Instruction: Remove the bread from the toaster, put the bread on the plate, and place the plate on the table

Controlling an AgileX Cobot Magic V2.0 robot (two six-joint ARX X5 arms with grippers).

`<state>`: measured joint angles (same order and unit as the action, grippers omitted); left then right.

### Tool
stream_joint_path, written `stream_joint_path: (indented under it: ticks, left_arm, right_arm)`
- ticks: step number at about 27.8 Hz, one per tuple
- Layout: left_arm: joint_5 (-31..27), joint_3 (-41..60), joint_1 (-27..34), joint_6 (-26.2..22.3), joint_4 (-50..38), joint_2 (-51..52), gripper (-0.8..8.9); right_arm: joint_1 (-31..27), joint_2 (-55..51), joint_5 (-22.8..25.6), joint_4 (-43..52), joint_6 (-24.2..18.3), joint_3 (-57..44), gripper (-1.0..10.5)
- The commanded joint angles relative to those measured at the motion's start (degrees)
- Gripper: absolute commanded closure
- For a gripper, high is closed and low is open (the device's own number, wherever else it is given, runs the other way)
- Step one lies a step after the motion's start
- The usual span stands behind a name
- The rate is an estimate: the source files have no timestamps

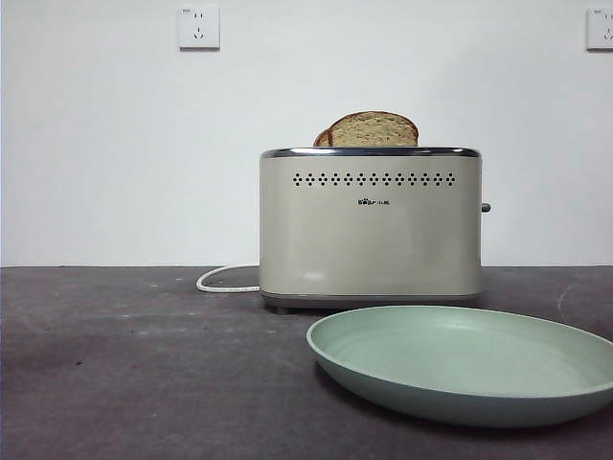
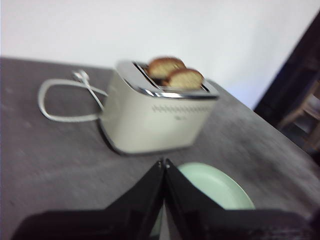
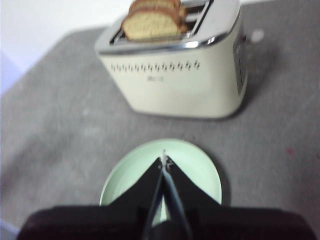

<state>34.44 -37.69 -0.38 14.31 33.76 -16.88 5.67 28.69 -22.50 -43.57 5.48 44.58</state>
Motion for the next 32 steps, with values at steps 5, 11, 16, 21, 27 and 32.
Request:
stream_joint_path:
  ticks: [5,11,16,21,27,32]
  left_arm:
    - [3.7,-6.0,0.1,-7.2,11.4,-5.4,8.21]
    - [5.3,-6.4,0.1,-8.4,13.9,-5.8,8.21]
    - [6.6,-6.4,0.1,-8.4,14.3,-5.9,8.15]
    - [6.5,-6.4,0.1,-8.3,13.8,-5.9,2.90]
    - [9.6,-6.6,-1.2,-8.8,9.6,-5.9,2.75]
    - [12.7,-6.6,-2.9,-12.3,-1.5,-9.7,2.82]
  right_arm:
    - [0.1,6.1,-0.1,-13.9,-8.3,10.4,9.6]
    - [0.1,9.3,-0.1,-17.8,-9.4,13.0,9.6]
    - [0.1,10.1,-0.1,-19.1,-10.1,13.0,9.5]
    - [0.1,10.1,0.0,-18.8,-8.7,13.0,3.5]
    - [0.1,10.1,-0.1,-18.8,-8.8,13.0,2.7]
    - [0.1,10.1,-0.1,-18.6,-8.7,13.0,2.7]
